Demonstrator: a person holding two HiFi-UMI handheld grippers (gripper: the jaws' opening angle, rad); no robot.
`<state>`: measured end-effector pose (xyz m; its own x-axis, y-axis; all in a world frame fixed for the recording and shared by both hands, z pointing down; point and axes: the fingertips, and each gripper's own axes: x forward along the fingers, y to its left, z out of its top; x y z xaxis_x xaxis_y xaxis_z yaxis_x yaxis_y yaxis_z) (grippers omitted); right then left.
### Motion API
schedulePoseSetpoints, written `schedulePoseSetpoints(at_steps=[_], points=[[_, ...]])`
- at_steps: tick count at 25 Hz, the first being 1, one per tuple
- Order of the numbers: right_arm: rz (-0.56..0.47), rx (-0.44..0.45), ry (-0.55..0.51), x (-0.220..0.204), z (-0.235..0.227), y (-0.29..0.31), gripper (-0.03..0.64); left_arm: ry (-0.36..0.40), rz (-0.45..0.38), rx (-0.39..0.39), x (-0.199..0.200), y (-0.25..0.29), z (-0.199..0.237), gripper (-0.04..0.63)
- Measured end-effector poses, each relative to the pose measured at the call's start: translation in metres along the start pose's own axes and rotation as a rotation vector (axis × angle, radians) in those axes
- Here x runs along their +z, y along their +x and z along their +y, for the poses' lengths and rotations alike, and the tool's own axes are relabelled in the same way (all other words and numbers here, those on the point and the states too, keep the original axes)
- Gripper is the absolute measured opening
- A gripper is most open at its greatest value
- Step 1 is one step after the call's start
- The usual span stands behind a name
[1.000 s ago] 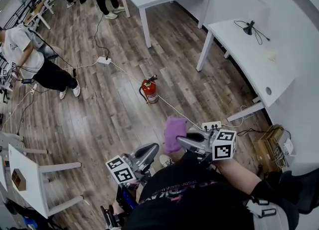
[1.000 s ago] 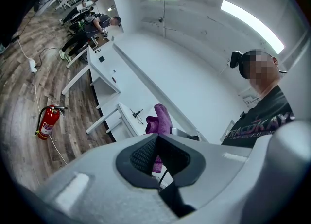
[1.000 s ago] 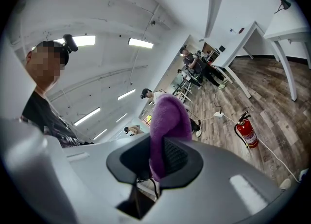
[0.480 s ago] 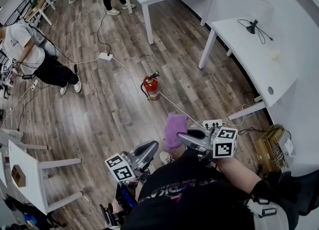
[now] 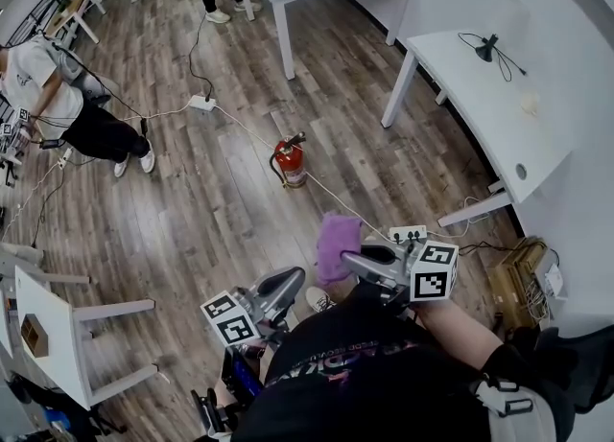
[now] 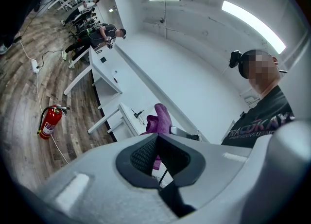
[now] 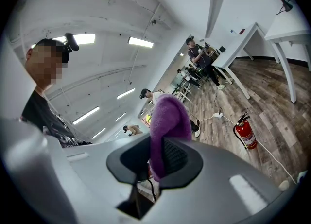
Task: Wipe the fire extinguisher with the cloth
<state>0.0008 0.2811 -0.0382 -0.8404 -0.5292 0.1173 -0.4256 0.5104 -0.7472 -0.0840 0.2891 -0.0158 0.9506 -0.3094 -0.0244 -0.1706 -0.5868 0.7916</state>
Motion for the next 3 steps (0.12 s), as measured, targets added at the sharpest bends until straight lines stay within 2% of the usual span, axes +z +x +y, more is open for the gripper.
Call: schedulePoseSetpoints(at_steps=[3], points=[[0.002, -0.002, 0.001, 0.0001, -0.0004, -0.0005, 0.055, 0.0, 0.001, -0.002, 0.0001, 0.0011, -0.0001, -0.002]])
